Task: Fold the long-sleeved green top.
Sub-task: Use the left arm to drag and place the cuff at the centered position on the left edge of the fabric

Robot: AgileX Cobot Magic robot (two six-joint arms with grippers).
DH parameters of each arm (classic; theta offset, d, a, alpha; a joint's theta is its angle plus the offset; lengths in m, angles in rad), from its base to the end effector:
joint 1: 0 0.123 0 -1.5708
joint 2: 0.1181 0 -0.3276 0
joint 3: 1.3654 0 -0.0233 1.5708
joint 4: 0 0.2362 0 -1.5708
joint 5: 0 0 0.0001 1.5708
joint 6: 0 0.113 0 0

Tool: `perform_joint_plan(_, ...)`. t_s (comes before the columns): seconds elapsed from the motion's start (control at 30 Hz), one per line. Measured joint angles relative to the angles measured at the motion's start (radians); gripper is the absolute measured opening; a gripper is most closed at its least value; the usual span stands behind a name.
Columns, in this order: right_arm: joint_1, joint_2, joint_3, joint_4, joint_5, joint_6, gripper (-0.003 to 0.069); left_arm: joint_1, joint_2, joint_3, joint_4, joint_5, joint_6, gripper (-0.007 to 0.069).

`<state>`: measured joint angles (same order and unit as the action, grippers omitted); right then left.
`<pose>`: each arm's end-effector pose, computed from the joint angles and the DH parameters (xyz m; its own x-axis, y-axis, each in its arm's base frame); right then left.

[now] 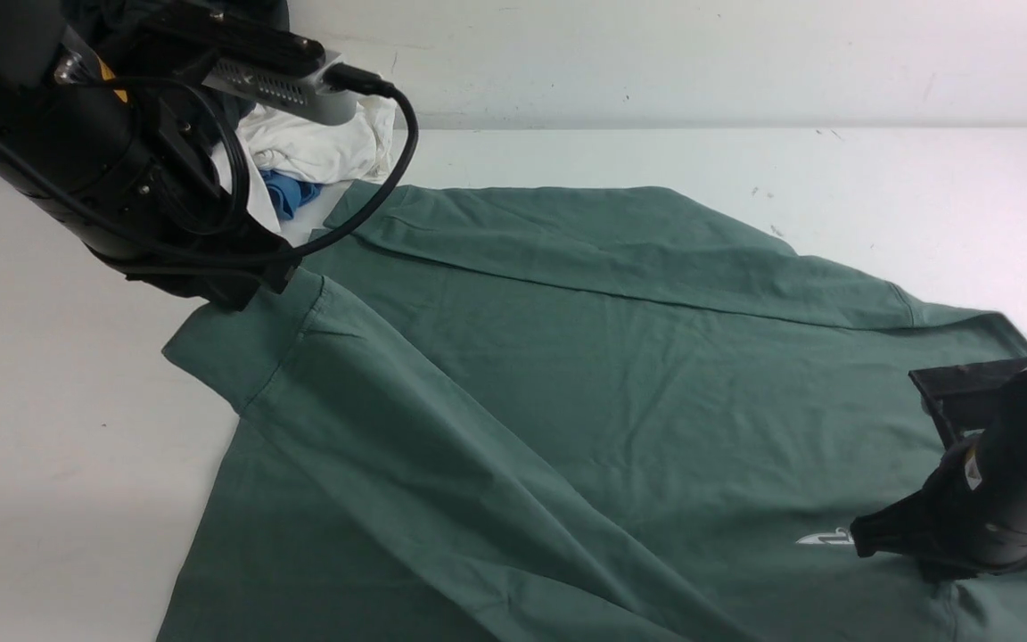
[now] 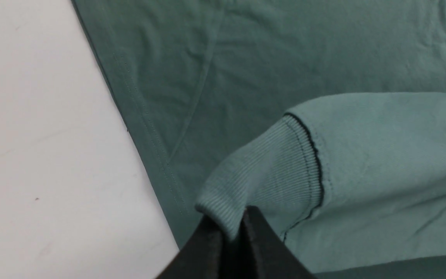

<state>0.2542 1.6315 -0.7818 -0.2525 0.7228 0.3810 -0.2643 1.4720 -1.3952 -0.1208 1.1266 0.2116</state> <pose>0.2528 0.0464 0.1882 -0.9893 -0.0647 -0.1306 -0.0459 0.9888 -0.1423 0.2785 -0.0881 0.3755 -0.8064 0.3818 -0.4516 0.4397 0.8978 -0.0262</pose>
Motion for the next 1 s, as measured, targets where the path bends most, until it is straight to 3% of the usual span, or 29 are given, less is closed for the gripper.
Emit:
perform_joint_plan(0.1, 0.000, -0.044, 0.000, -0.005, 0.030, 0.000, 0.0002, 0.000, 0.000, 0.000, 0.000, 0.000, 0.000, 0.0016)
perform_joint_plan(0.43, 0.000, -0.200, 0.001, -0.056, 0.150, 0.004, 0.0000, 0.000, 0.018, 0.000, 0.000, -0.080, 0.000, 0.0016)
perform_joint_plan(0.7, 0.000, -0.245, 0.001, -0.084, 0.236, 0.015, 0.0000, 0.000, 0.182, -0.051, 0.003, -0.162, 0.001, 0.0016)
perform_joint_plan(1.0, 0.000, -0.245, 0.002, -0.084, 0.214, 0.026, 0.0000, 0.028, 0.377, -0.175, 0.044, -0.172, 0.000, 0.0016)
